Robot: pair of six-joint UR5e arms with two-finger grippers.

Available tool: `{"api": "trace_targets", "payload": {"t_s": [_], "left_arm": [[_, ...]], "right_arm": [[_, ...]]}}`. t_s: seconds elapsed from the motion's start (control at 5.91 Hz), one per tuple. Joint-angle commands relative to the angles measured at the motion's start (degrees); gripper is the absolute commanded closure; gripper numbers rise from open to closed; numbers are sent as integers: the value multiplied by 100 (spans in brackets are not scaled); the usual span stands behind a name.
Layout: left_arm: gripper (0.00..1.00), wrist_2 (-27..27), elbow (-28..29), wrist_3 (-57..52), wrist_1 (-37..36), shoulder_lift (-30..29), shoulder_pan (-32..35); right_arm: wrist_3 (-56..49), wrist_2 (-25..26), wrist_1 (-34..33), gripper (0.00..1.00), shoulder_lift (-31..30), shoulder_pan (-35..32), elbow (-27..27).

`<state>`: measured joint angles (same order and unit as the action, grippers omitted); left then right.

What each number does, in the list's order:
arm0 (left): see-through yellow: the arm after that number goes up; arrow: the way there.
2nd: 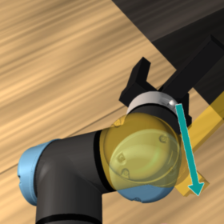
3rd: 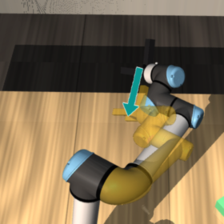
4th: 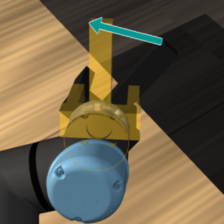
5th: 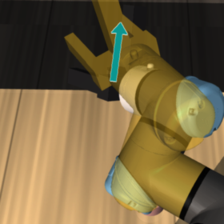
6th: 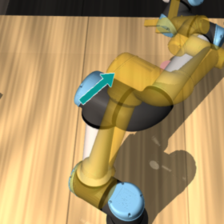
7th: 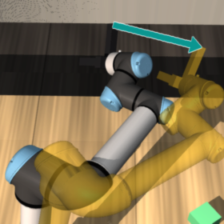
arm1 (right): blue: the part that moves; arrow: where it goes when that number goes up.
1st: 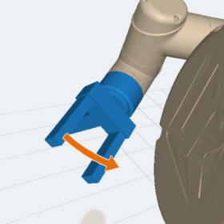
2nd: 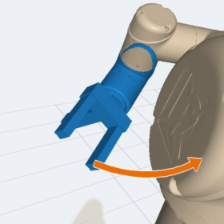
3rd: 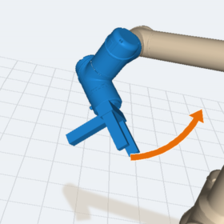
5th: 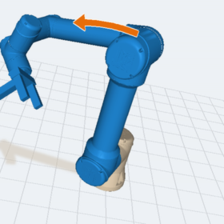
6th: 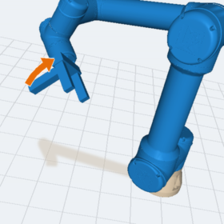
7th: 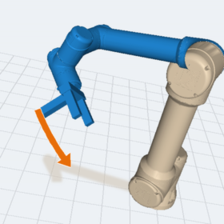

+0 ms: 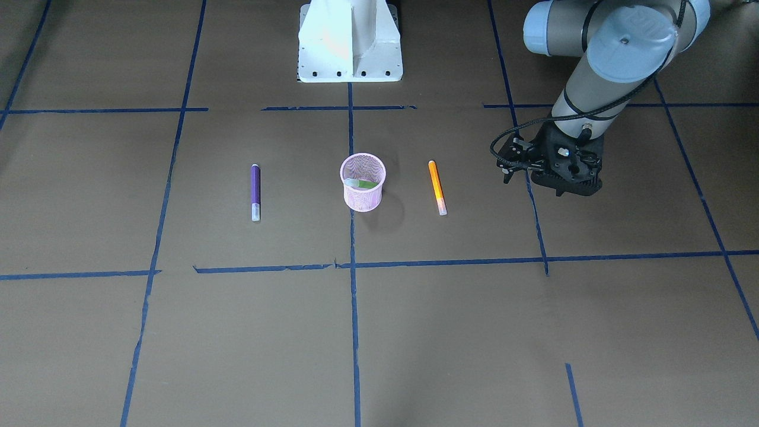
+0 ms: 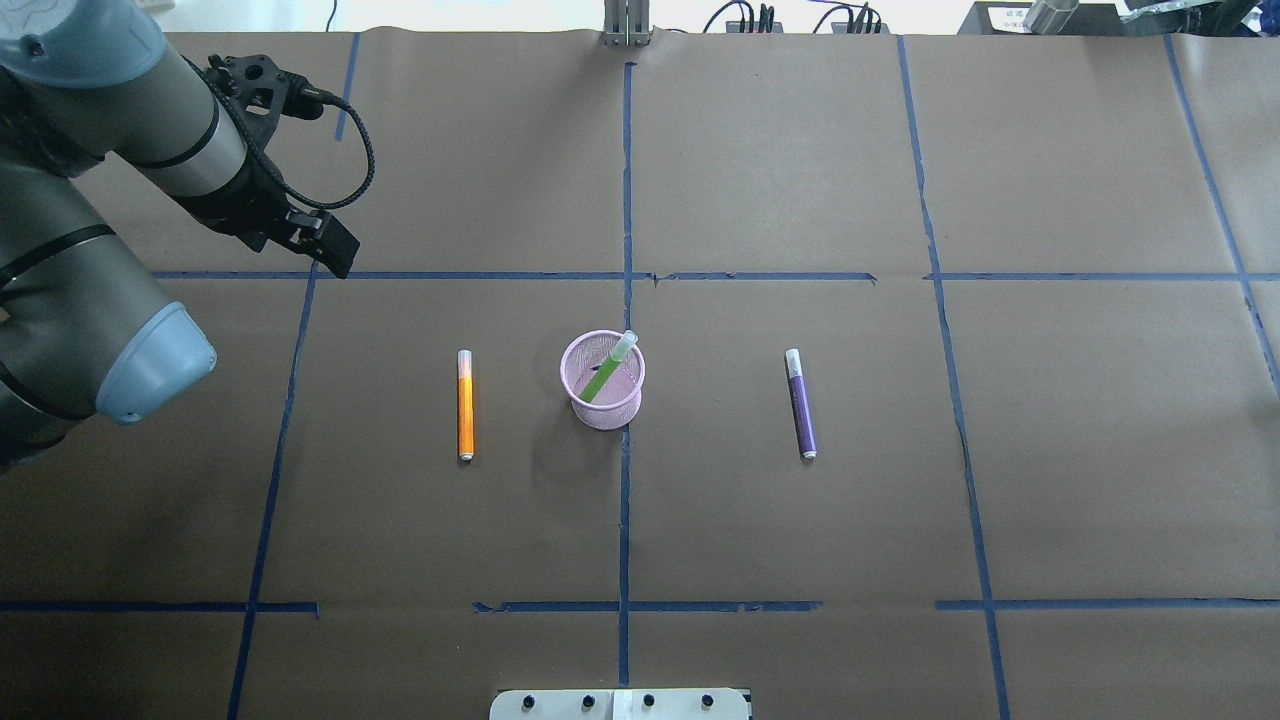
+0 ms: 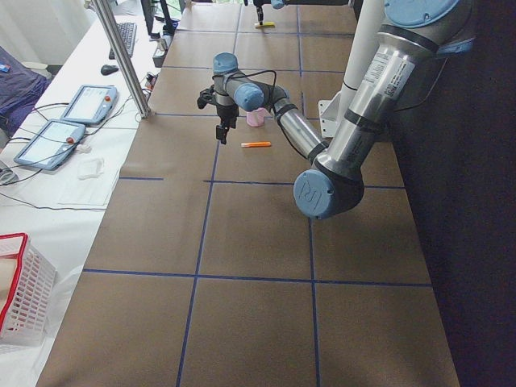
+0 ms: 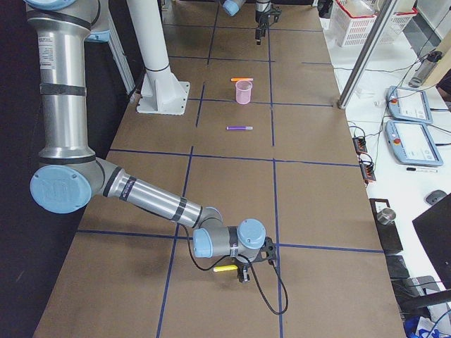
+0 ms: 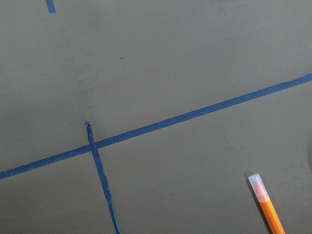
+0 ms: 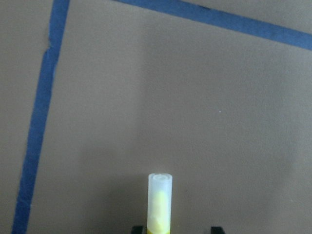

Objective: Collect pens into pen holder
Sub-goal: 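Raise the left gripper away from the holder and hover above the orange highlighter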

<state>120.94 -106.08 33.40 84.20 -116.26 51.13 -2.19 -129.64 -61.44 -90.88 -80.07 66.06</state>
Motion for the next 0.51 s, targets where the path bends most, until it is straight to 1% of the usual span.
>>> {"api": "trace_targets", "payload": {"t_s": [0.0,0.34], "left_arm": [[0,0,0,0,0,-2,-6],[0,0,0,9,0,-2,3]], "right_arm": [[-1,27,0,52,0,62,-5],[-9,27,0,70,0,106,-5]]}}
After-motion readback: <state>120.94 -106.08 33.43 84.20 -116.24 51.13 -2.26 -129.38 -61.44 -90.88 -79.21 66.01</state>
